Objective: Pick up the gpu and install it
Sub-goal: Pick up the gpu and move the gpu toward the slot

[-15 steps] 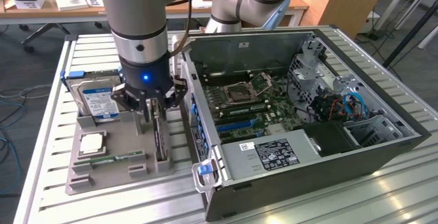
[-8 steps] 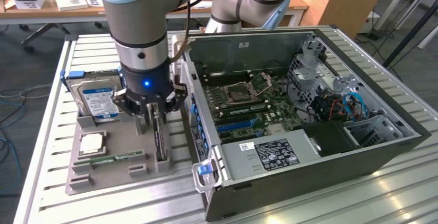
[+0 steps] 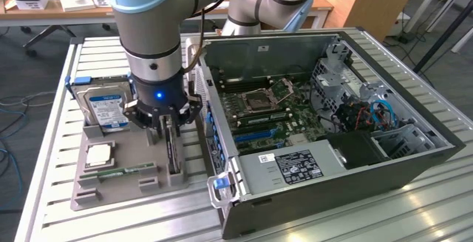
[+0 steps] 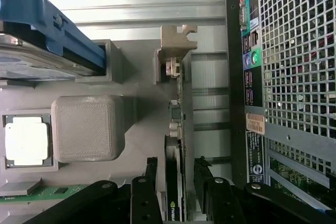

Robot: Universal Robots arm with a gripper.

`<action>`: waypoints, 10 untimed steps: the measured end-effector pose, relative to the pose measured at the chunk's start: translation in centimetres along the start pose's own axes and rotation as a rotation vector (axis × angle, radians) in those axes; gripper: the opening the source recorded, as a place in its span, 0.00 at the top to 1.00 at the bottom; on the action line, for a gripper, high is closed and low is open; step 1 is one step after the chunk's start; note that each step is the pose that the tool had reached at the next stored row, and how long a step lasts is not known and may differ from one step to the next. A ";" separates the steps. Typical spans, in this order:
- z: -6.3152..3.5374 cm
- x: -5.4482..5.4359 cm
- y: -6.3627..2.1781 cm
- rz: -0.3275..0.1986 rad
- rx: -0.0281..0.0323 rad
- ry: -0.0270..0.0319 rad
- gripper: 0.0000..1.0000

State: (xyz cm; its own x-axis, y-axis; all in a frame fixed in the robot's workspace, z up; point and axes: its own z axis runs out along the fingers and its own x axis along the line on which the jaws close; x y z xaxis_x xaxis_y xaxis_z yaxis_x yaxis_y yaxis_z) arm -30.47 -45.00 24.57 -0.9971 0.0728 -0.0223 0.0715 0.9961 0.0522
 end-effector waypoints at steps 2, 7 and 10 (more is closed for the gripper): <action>0.01 0.0 0.00 0.000 0.0000 0.0000 0.59; 0.09 0.0 -0.16 0.000 -0.0002 -0.0001 0.59; 0.11 0.1 -0.34 0.000 -0.0002 -0.0001 0.59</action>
State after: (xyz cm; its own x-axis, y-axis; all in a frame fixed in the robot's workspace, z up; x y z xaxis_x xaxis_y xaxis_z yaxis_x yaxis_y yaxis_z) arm -30.59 -45.33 24.44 -0.9971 0.0727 -0.0224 0.0715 0.9961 0.0524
